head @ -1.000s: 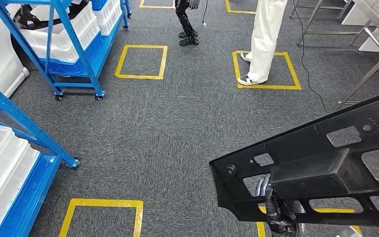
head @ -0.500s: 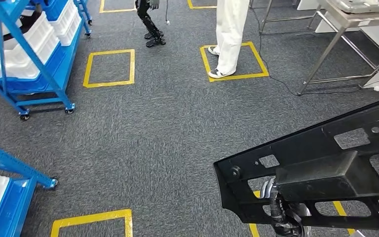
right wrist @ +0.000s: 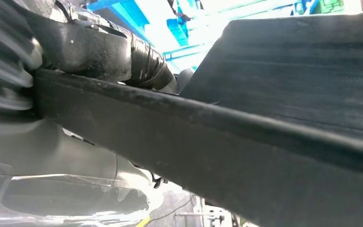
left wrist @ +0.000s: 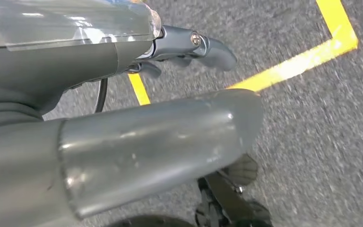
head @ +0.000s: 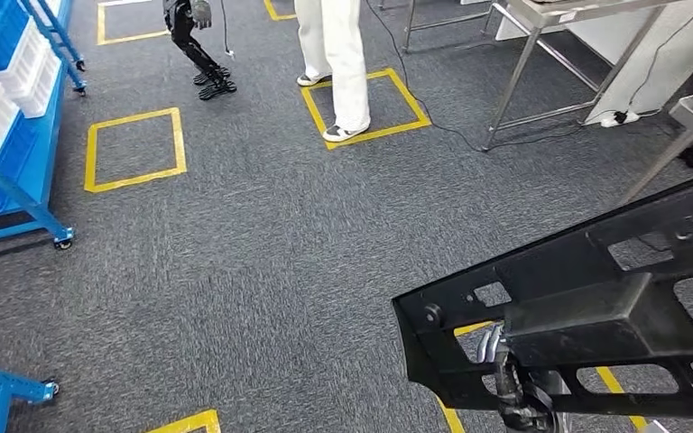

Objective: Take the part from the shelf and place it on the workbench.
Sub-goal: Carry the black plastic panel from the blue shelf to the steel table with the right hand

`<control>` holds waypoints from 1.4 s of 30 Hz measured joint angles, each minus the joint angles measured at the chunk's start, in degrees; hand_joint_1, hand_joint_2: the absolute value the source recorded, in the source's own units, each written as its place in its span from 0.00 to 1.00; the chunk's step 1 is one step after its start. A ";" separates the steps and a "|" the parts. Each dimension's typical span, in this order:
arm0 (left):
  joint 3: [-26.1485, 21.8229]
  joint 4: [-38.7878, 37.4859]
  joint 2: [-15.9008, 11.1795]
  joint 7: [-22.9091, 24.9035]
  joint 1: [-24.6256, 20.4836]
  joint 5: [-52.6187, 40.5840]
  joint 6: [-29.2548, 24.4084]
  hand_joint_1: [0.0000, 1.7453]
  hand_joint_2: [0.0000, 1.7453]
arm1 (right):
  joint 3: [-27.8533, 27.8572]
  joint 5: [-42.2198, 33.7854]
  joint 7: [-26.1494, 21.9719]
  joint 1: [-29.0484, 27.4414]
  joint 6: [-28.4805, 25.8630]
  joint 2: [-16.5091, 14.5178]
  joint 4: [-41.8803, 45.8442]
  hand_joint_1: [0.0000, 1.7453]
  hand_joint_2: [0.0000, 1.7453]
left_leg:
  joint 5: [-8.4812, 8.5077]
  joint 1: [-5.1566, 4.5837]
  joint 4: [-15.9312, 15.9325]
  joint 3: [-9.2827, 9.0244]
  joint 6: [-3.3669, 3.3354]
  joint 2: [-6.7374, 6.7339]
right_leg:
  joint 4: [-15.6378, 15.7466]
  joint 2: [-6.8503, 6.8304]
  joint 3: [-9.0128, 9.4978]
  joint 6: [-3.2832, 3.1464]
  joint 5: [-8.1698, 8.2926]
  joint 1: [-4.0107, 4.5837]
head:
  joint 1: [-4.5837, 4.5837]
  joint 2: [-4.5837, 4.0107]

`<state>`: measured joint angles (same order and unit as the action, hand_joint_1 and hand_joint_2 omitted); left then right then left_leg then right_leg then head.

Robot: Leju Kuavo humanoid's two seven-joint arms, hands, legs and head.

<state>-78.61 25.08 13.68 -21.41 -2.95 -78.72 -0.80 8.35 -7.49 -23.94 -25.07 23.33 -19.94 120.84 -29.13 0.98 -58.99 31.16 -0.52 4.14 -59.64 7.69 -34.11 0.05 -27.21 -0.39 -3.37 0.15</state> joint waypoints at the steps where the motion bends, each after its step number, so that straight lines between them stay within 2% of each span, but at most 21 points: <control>1: 0.00 -0.02 -0.03 0.00 -0.08 -0.04 -0.01 0.00 0.00 | 0.04 0.12 0.11 -0.07 -0.07 0.01 0.07 1.00 1.00 | 0.23 0.05 0.32 -0.16 -0.38 -0.72 | -0.22 -0.35 -0.19 0.30 -0.11 0.03 | -0.01 0.00; 3: -0.01 -0.05 -0.12 0.00 -0.17 -0.09 -0.01 0.00 0.00 | 0.12 0.37 0.34 -0.04 -0.11 0.02 0.17 1.00 1.00 | 0.70 0.22 1.07 -0.45 -1.19 -2.28 | -2.90 -3.15 -1.53 0.80 -1.90 0.16 | -0.07 0.00; 5: -0.01 -0.06 -0.25 0.04 -0.06 -0.10 -0.01 0.00 0.00 | 0.15 0.61 0.55 0.05 -0.15 0.03 0.19 1.00 1.00 | 0.77 0.02 1.29 -0.55 -1.59 -3.91 | -9.33 -6.37 -4.64 1.19 -5.46 0.06 | -0.11 0.00; 7: -0.01 -0.08 -0.31 0.14 0.07 -0.10 -0.01 0.00 0.00 | 0.15 0.79 0.71 0.02 -0.33 0.03 0.19 1.00 1.00 | 0.60 -0.12 1.27 -0.55 -1.62 -5.67 | -14.50 -7.27 -7.20 1.54 -7.16 -0.24 | -0.10 0.00; 9: -0.01 -0.19 -0.32 0.26 -0.01 -0.10 -0.01 0.00 0.00 | 0.15 0.87 0.81 -0.03 -0.61 0.03 0.19 1.00 1.00 | 0.35 -0.15 1.26 -0.78 -1.45 -7.22 | -11.97 -7.79 -5.73 1.64 -4.84 -0.41 | -0.10 0.00; 11: -0.01 -0.36 -0.32 0.34 -0.13 -0.11 -0.01 0.00 0.00 | 0.15 0.90 0.87 0.01 -0.74 0.03 0.19 1.00 1.00 | -0.01 -0.26 1.26 -1.28 -1.05 -8.38 | -4.10 -10.07 -1.25 1.21 -1.51 -0.13 | -0.10 0.00; 13: -0.02 -0.49 -0.34 0.38 -0.21 -0.10 -0.01 0.00 0.00 | 0.15 0.92 0.88 0.04 -0.75 0.02 0.25 1.00 1.00 | -0.36 -0.41 1.26 -1.74 -0.50 -9.33 | 0.44 -11.83 1.18 0.50 -0.38 0.42 | -0.10 0.00; 16: -0.03 -0.63 -0.37 0.48 -0.43 -0.10 -0.01 0.00 0.00 | 0.15 1.01 0.93 -0.08 -0.78 0.02 0.45 1.00 1.00 | -0.81 -0.36 1.34 -2.35 0.43 -10.20 | 1.19 -10.39 1.25 -0.35 -0.31 0.58 | -0.10 0.00; 18: -0.05 -0.73 -0.43 0.51 -0.51 -0.10 -0.01 0.00 0.00 | 0.15 1.08 0.98 -0.06 -0.81 0.01 0.61 1.00 1.00 | -2.58 -0.21 -0.89 -1.69 0.90 -7.86 | 1.90 -9.16 1.65 -1.04 0.04 0.18 | -0.09 0.00; 20: -0.12 -0.82 -0.53 0.54 -0.43 -0.10 0.02 0.00 0.00 | 0.15 1.25 1.05 0.02 -0.80 -0.01 0.67 1.00 1.00 | -6.23 -0.07 -7.58 1.42 1.03 -5.11 | 2.13 -7.97 1.84 -1.51 0.15 0.00 | -0.08 0.00; 22: -0.19 -0.92 -0.62 0.59 -0.24 -0.10 0.05 0.00 0.00 | 0.15 1.45 1.17 -0.02 -0.79 -0.02 0.67 1.00 1.00 | -8.47 -0.06 -14.29 4.92 1.10 -4.56 | 2.05 -6.50 1.87 -1.64 0.10 0.06 | -0.08 0.00; 24: -0.20 -0.98 -0.68 0.62 -0.12 -0.10 0.08 0.00 0.00 | 0.15 1.51 1.31 -0.04 -0.79 -0.02 0.67 1.00 1.00 | -6.13 -0.01 -13.46 5.14 1.08 -4.38 | 1.85 -4.81 2.02 -1.55 0.00 0.05 | -0.08 0.00; 27: -0.25 -1.00 -0.86 0.61 -0.13 -0.10 0.08 0.00 0.00 | 0.15 1.53 1.48 0.01 -0.79 -0.02 0.67 1.00 1.00 | -0.32 0.30 -2.86 1.06 0.88 -1.38 | 0.94 -2.46 1.90 -0.87 -0.50 -0.02 | -0.09 0.00; 29: -0.31 -1.02 -0.89 0.63 -0.14 -0.10 0.10 0.00 0.00 | 0.15 1.56 1.55 -0.01 -0.80 -0.02 0.67 1.00 1.00 | 0.09 0.29 -0.20 0.10 0.61 0.18 | 0.40 -1.21 1.27 -0.14 -0.59 -0.08 | -0.10 0.00; 31: -0.34 -1.06 -0.87 0.65 -0.24 -0.10 0.13 0.00 0.00 | 0.15 1.59 1.57 -0.12 -0.81 -0.02 0.67 1.00 1.00 | 0.24 0.18 0.17 -0.05 0.03 -0.85 | 0.38 -0.31 0.82 0.60 -0.42 -0.29 | -0.09 0.00; 33: -0.35 -1.09 -0.88 0.62 -0.35 -0.10 0.14 0.00 0.00 | 0.15 1.60 1.58 -0.15 -0.86 -0.01 0.68 1.00 1.00 | 0.60 0.25 0.74 -0.29 -0.74 -2.23 | -1.23 -2.48 -0.01 1.16 -1.53 -0.24 | -0.09 0.00; 35: -0.36 -1.12 -0.92 0.61 -0.24 -0.10 0.18 0.00 0.00 | 0.16 1.68 1.66 -0.04 -0.90 0.01 0.68 1.00 1.00 | 0.71 0.18 1.07 -0.40 -1.26 -3.78 | -7.16 -6.04 -2.87 1.60 -4.79 -0.14 | -0.10 0.00; 37: -0.38 -1.14 -0.96 0.62 -0.06 -0.09 0.27 0.00 0.00 | 0.16 1.80 1.75 -0.02 -0.89 0.01 0.66 1.00 1.00 | 0.58 -0.01 1.06 -0.39 -1.43 -5.46 | -13.83 -7.24 -6.32 1.90 -7.32 -0.29 | -0.10 0.00; 38: -0.39 -1.16 -0.97 0.63 -0.04 -0.08 0.33 0.00 0.00 | 0.16 1.86 1.77 -0.05 -0.88 0.01 0.65 1.00 1.00 | 0.49 -0.06 1.05 -0.44 -1.45 -6.23 | -14.94 -7.37 -6.93 1.94 -7.16 -0.34 | -0.10 0.00; 40: -0.43 -1.25 -0.97 0.63 -0.16 -0.06 0.45 0.00 0.00 | 0.16 1.96 1.81 -0.06 -0.88 0.01 0.65 1.00 1.00 | 0.24 -0.12 1.06 -0.76 -1.35 -7.61 | -10.69 -7.99 -4.73 1.69 -4.01 -0.27 | -0.10 0.00; 42: -0.52 -1.38 -0.93 0.63 -0.29 -0.04 0.52 0.00 0.00 | 0.16 2.08 1.88 0.00 -0.88 0.01 0.66 1.00 1.00 | -0.13 -0.25 1.06 -1.29 -1.02 -8.76 | -2.77 -10.42 -0.51 0.85 -0.95 0.26 | -0.10 0.00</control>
<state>-79.13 23.70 12.74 -20.79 -3.24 -78.76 -0.27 8.51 -5.40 -22.06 -25.07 22.45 -19.93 121.49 -29.26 0.73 -57.93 29.87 -1.54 -4.62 -62.41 -2.73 -34.63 0.90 -28.16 -0.14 -3.47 0.15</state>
